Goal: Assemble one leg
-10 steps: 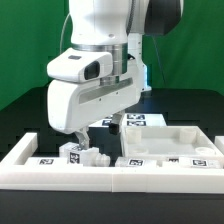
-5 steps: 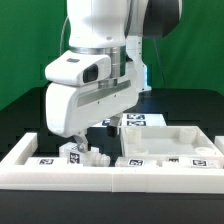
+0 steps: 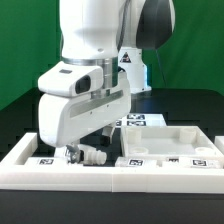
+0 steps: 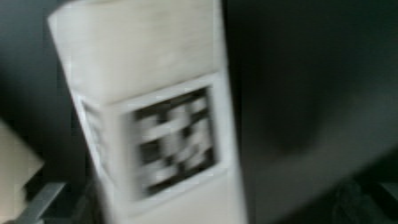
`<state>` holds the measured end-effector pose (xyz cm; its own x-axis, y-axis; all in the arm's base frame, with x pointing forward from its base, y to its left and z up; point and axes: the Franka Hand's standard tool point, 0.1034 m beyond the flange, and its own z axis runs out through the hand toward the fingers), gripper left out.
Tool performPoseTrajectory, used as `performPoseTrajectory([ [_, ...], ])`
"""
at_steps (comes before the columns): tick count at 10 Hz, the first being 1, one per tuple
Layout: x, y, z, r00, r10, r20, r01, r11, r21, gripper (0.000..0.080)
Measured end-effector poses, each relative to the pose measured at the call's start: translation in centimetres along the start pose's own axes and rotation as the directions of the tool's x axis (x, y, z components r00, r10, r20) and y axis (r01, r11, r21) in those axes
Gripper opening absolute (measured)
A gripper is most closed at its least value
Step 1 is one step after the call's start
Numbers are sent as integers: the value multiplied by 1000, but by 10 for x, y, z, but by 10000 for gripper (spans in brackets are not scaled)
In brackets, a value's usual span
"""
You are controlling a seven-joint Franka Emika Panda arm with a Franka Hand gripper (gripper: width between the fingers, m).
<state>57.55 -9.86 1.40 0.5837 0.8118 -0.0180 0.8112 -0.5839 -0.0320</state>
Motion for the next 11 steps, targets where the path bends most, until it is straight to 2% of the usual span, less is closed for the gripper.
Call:
performPoseTrajectory([
  [5, -32, -25, 13, 999, 36, 40, -38, 998, 48, 648],
  [7, -25, -26, 9, 999, 37, 35, -39, 998, 41, 648],
  [9, -11, -19, 3, 999, 32, 16, -32, 999, 14, 648],
  [11, -14, -17, 2, 999, 37, 16, -37, 999, 12, 619],
])
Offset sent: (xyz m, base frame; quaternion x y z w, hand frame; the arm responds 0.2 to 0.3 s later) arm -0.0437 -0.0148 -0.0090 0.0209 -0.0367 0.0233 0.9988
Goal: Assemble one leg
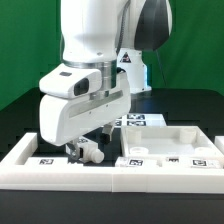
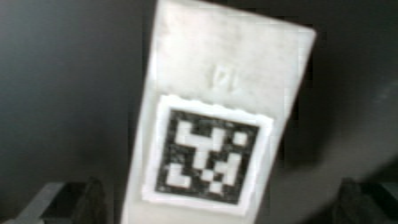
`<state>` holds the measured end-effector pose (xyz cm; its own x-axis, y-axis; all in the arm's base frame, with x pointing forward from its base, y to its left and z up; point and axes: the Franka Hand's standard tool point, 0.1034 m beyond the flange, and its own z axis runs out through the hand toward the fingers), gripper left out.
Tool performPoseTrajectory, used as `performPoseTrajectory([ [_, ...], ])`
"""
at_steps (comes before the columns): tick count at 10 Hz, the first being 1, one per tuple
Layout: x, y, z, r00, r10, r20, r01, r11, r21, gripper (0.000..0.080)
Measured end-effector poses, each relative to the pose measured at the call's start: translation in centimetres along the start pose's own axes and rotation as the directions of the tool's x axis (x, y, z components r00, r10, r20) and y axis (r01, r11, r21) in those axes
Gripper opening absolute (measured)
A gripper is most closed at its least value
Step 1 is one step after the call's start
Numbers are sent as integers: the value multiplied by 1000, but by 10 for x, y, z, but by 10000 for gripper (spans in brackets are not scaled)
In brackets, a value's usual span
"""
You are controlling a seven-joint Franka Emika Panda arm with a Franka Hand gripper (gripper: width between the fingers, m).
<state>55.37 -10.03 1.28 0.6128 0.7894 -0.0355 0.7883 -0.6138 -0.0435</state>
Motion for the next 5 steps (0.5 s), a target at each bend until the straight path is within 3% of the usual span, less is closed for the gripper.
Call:
performPoseTrajectory([
  [1, -3, 1, 0, 1000, -9, 1, 9, 1000, 0, 619],
  [2, -6, 0, 1, 1000, -25, 2, 25, 1000, 3, 440],
  [3, -8, 0, 2, 999, -41, 3, 41, 999, 3, 440],
  [4, -8, 0, 2, 998, -59, 1, 59, 998, -2, 282],
  [5, -8, 1, 2, 996, -89, -1, 89, 996, -9, 285],
])
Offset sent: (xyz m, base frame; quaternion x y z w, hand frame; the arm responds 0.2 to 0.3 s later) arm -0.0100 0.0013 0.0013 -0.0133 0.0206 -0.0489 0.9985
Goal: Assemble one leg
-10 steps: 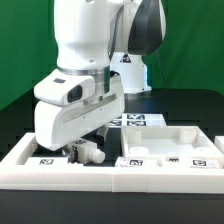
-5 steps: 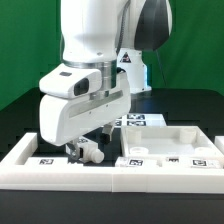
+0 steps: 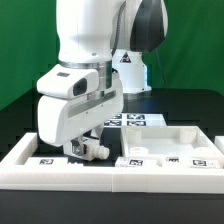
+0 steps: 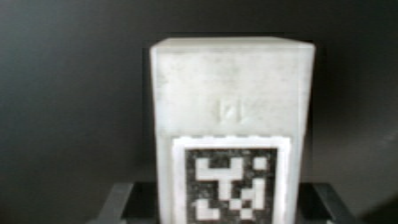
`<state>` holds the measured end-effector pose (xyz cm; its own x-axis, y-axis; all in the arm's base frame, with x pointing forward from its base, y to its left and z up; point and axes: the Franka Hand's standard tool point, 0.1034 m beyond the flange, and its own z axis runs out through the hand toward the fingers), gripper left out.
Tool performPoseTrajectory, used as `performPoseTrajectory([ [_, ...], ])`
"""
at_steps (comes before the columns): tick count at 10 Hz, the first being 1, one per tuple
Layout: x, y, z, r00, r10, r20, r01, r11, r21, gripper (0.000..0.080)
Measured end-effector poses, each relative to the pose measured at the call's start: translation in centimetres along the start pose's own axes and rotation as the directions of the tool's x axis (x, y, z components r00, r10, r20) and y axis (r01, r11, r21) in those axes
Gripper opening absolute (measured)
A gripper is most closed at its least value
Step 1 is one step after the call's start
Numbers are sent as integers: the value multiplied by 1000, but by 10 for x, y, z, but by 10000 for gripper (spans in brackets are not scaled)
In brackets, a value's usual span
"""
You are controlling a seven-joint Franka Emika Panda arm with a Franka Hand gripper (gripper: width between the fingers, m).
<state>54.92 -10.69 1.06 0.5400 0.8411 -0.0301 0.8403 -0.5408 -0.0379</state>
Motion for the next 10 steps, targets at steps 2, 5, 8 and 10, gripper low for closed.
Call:
performPoseTrajectory([
  [2, 4, -2, 0, 995, -95, 8, 95, 996, -2, 285],
  [5, 3, -2, 0, 996, -92, 8, 92, 996, -2, 285],
  [8, -1, -2, -3, 978, -206, 22, 206, 978, 10, 285],
  [10, -7, -2, -9, 943, -332, 29, 331, 943, 37, 286],
])
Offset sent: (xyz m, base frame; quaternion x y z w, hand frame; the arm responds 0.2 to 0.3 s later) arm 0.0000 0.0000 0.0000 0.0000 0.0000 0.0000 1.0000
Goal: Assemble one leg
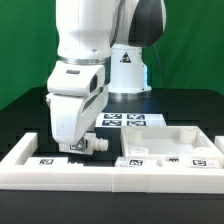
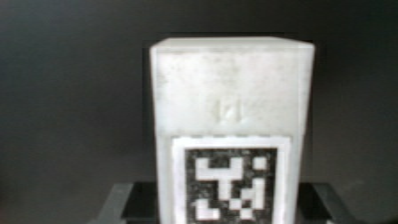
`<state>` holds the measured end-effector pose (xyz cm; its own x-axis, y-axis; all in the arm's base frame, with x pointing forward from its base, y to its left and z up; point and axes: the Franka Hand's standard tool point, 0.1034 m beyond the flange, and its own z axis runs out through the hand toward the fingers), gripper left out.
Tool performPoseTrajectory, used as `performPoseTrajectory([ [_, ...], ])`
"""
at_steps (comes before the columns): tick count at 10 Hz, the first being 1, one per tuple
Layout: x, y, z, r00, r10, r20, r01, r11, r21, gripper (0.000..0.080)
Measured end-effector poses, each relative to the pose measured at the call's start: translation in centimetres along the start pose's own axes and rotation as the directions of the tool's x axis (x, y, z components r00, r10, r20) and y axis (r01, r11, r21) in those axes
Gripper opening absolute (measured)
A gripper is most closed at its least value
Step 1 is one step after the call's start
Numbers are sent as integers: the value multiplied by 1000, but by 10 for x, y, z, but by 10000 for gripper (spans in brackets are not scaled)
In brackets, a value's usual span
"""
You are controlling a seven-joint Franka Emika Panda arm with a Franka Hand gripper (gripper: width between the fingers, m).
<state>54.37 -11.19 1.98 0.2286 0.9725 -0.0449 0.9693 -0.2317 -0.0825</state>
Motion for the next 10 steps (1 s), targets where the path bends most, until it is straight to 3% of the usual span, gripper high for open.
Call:
performPoseTrajectory([
  [3, 0, -1, 2, 999, -34, 2, 34, 999, 2, 287],
  [5, -4, -1, 2, 963, -270, 19, 270, 963, 1, 287],
  [7, -9, 0, -2, 812, -581, 56, 581, 813, 16, 287],
  [10, -16, -1, -6, 667, -741, 75, 741, 670, 33, 287],
])
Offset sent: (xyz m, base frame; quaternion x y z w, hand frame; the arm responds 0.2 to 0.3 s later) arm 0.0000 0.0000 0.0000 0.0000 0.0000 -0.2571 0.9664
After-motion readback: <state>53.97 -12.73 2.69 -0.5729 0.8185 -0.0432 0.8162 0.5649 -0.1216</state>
